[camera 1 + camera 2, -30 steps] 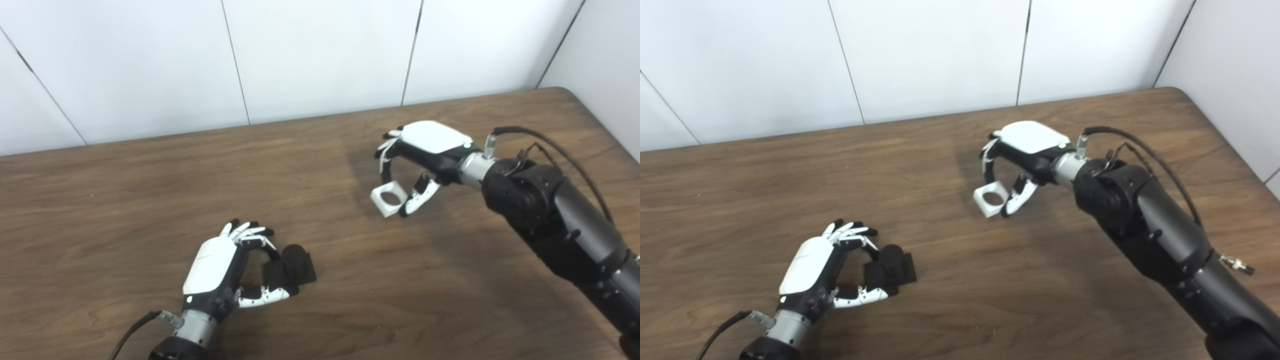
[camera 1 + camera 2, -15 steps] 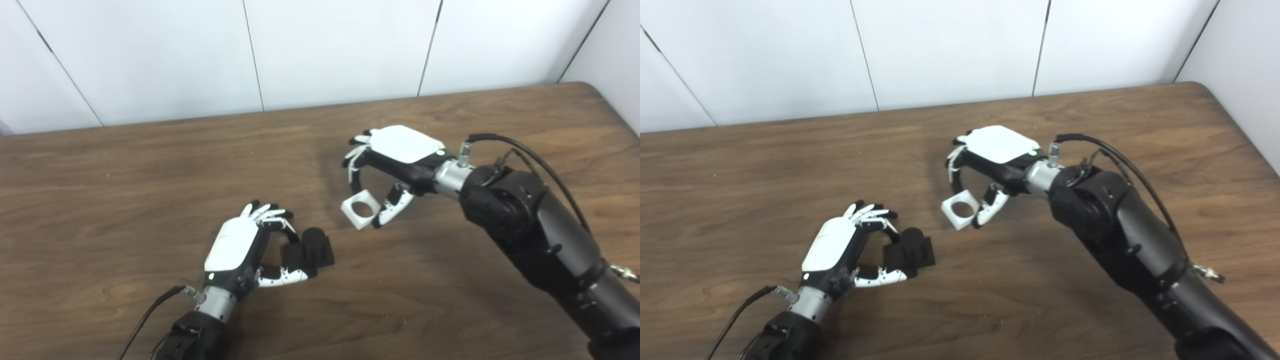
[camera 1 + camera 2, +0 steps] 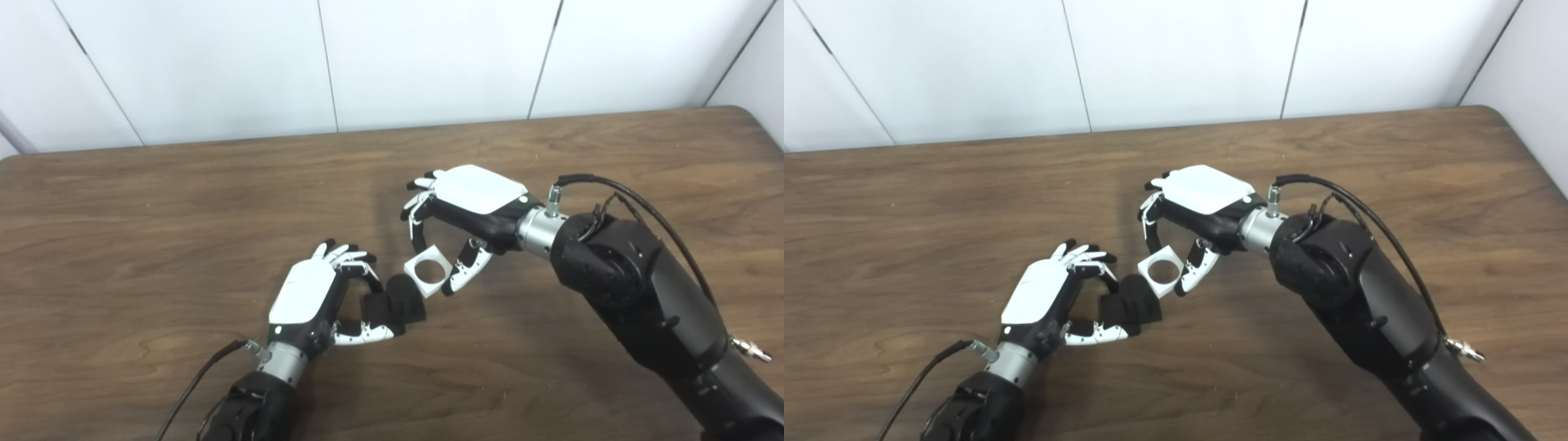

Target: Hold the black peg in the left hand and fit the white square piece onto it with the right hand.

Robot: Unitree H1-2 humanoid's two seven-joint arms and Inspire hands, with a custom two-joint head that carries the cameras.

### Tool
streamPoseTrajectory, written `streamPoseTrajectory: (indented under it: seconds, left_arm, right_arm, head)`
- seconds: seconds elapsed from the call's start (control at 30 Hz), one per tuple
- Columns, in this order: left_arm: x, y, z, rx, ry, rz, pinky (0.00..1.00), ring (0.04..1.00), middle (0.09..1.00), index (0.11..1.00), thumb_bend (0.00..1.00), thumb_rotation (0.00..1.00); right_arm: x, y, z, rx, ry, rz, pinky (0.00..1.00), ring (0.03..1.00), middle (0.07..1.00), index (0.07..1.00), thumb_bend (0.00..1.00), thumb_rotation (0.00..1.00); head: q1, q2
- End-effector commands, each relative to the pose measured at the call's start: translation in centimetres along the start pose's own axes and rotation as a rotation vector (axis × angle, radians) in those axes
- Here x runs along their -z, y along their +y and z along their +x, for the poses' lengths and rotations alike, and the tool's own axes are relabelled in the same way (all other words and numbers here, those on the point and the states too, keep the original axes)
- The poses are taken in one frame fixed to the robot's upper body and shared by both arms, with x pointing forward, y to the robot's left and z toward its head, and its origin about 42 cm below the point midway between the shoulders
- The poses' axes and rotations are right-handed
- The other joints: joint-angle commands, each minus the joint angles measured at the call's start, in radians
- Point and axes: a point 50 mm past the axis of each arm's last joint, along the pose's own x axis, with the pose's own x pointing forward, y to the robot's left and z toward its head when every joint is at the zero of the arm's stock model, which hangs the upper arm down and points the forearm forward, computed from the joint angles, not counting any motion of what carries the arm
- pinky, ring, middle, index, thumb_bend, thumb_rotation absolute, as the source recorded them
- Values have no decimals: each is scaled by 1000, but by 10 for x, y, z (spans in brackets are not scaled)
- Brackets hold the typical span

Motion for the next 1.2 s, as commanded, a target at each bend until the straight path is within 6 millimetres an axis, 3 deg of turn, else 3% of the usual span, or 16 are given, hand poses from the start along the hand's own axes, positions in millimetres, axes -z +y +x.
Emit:
streamPoseTrajectory:
  seconds: [0.0,0.5,1.17]
  left_arm:
    - [4,-22,-5,111,33,11,1000,884,786,485,522,53]
    - [2,-23,-4,112,30,12,1000,885,786,485,522,54]
    - [5,-22,-5,119,33,6,1000,883,785,485,522,54]
  right_arm:
    - [-13,-18,-1,71,-64,-37,983,954,803,482,524,134]
    - [-15,-18,0,63,-72,-21,983,954,808,483,524,133]
    - [-1,-23,1,77,-56,-18,975,959,805,483,523,131]
  head:
    - [0,1]
    - [14,5]
    - [-26,-5]
